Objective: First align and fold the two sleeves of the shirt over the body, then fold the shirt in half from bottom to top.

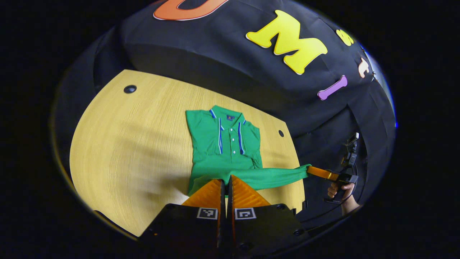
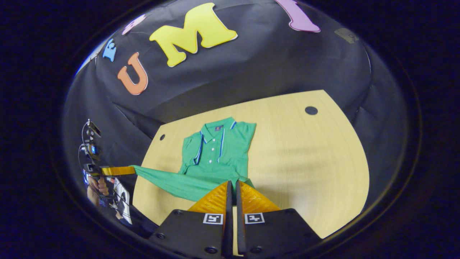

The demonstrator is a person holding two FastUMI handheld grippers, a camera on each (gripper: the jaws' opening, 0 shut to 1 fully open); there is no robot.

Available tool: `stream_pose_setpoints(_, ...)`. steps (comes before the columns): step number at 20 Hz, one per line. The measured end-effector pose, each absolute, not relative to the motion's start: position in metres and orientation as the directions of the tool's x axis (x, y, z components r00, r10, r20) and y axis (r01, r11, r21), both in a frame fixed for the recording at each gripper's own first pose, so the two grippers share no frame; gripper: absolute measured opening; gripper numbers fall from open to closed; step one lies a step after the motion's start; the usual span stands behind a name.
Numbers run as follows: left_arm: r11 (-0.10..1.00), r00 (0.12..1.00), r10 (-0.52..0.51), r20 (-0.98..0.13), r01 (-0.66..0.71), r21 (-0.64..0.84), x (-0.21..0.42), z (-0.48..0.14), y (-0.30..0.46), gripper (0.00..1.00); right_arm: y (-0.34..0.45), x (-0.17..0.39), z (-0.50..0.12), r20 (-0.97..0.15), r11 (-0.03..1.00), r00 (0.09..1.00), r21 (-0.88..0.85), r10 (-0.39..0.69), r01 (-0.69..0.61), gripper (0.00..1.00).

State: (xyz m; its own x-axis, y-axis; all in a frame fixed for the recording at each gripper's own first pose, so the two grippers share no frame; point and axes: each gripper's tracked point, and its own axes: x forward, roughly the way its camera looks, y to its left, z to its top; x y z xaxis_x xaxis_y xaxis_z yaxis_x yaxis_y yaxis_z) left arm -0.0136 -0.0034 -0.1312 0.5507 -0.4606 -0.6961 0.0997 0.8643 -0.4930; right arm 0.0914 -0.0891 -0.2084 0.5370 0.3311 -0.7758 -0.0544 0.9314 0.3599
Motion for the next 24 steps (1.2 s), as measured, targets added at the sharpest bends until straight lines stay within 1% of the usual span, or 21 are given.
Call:
stream_pose_setpoints(4,0.875,0.597,-0.438,-0.672,0.11,-0.472,0.041,-0.126,0.0,0.03,-0.083,0.164,-0.194,-0.716,0.934,0.629,0.353,0.303,-0.049,0.07)
stream_pose_setpoints(8,0.875,0.653,-0.415,-0.633,0.097,-0.474,0.1,-0.133,0.001,0.03,-0.073,0.228,-0.202,-0.659,0.938,0.698,0.343,0.281,-0.055,0.07)
stream_pose_setpoints(9,0.883,0.67,-0.398,-0.627,0.096,-0.459,0.115,-0.139,0.005,0.03,-0.07,0.244,-0.209,-0.646,0.939,0.711,0.338,0.278,-0.06,0.0)
stream_pose_setpoints(10,0.892,0.683,-0.378,-0.625,0.088,-0.443,0.131,-0.146,0.009,0.03,-0.068,0.256,-0.215,-0.637,0.94,0.721,0.334,0.274,-0.062,0.07)
stream_pose_setpoints(11,0.898,0.697,-0.362,-0.619,0.082,-0.433,0.147,-0.153,0.011,0.04,-0.065,0.269,-0.223,-0.63,0.943,0.728,0.327,0.271,-0.068,0.07)
stream_pose_setpoints(13,0.905,0.724,-0.338,-0.601,0.074,-0.419,0.178,-0.172,0.014,0.03,-0.061,0.29,-0.243,-0.618,0.947,0.739,0.309,0.269,-0.086,0.07)
stream_pose_setpoints(14,0.911,0.733,-0.321,-0.6,0.066,-0.406,0.191,-0.186,0.017,0.03,-0.059,0.3,-0.255,-0.614,0.951,0.742,0.293,0.268,-0.101,0.0)
stream_pose_setpoints(15,0.918,0.739,-0.305,-0.601,0.06,-0.392,0.203,-0.201,0.021,0.04,-0.061,0.31,-0.27,-0.616,0.957,0.744,0.27,0.259,-0.109,0.07)
stream_pose_setpoints(16,0.925,0.742,-0.286,-0.606,0.05,-0.376,0.212,-0.217,0.026,0.04,-0.061,0.319,-0.287,-0.62,0.961,0.743,0.253,0.252,-0.114,0.04)
stream_pose_setpoints(17,0.93,0.744,-0.272,-0.61,0.041,-0.365,0.221,-0.233,0.03,0.04,-0.061,0.33,-0.304,-0.63,0.966,0.739,0.23,0.238,-0.115,0.07)
stream_pose_setpoints(20,0.933,0.724,-0.266,-0.637,0.027,-0.359,0.24,-0.28,0.028,0.03,-0.064,0.345,-0.355,-0.665,0.978,0.718,0.16,0.206,-0.133,0.07)
stream_pose_setpoints(24,0.951,0.679,-0.225,-0.698,-0.004,-0.311,0.245,-0.33,0.034,0.04,-0.065,0.354,-0.396,-0.692,0.983,0.698,0.112,0.183,-0.146,0.07)
